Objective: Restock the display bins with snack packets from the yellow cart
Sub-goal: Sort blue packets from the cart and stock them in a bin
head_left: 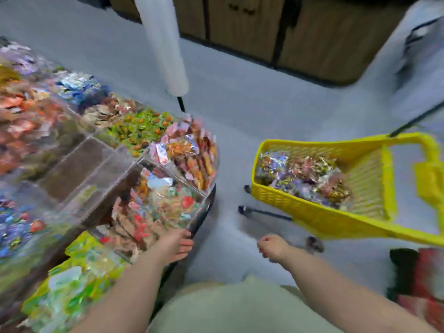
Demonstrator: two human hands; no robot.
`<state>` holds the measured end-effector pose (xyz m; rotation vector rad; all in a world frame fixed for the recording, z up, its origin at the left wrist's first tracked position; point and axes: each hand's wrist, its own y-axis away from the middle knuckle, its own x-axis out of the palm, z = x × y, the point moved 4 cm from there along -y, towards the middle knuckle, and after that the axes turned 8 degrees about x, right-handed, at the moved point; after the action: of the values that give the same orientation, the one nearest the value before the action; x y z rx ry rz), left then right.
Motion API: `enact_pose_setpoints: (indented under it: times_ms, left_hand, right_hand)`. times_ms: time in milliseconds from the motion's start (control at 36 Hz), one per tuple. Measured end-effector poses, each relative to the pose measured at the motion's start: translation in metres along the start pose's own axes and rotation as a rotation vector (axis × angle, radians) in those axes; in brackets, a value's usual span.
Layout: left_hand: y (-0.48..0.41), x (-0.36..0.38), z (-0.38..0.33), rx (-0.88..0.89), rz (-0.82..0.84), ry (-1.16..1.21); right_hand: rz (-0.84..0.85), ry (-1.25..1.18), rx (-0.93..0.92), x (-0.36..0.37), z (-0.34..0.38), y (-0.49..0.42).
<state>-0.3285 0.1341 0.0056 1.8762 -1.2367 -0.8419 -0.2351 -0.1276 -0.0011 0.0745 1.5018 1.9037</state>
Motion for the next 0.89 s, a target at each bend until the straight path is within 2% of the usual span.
enact_pose_setpoints:
  times_ms: [83,194,333,417,500,639,694,889]
  left_hand:
    - [-0.01,0.044,0.002,-0.06,0.059,-0.05]
    - [-0.019,0.091,-0.015,-0.048,0.065,-0.264]
    - [-0.042,0.146,-0.059,0.048,0.136,-0.54]
    - [-0.061,0.174,-0.084,0.106,0.211,-0.753]
    - [-0.081,0.198,-0.108,0.109,0.261,-0.842]
    - [-0.117,0.219,-0.164,0.124,0.316,-0.86]
    - [-0.13,0.224,-0.187,0.133,0.332,-0.851]
    - [-0.175,0.226,-0.25,0.118,0.309,-0.855]
  right_hand:
    - [-0.031,-0.089,0.153,-0.036,-0.063,0.007]
    - [-0.122,-0.286,0.305,-0.065,-0.125,0.014]
    - [-0.067,-0.446,0.426,-0.071,-0.156,0.015]
    - [-0.044,-0.502,0.459,-0.074,-0.155,0.009]
    - [-0.028,-0.543,0.482,-0.082,-0.144,-0.005]
    - [-0.086,-0.618,0.489,-0.119,-0.113,-0.028]
    - [-0.098,-0.579,0.457,-0.138,-0.097,-0.039]
    - [-0.146,-0.597,0.376,-0.2,-0.043,-0.07]
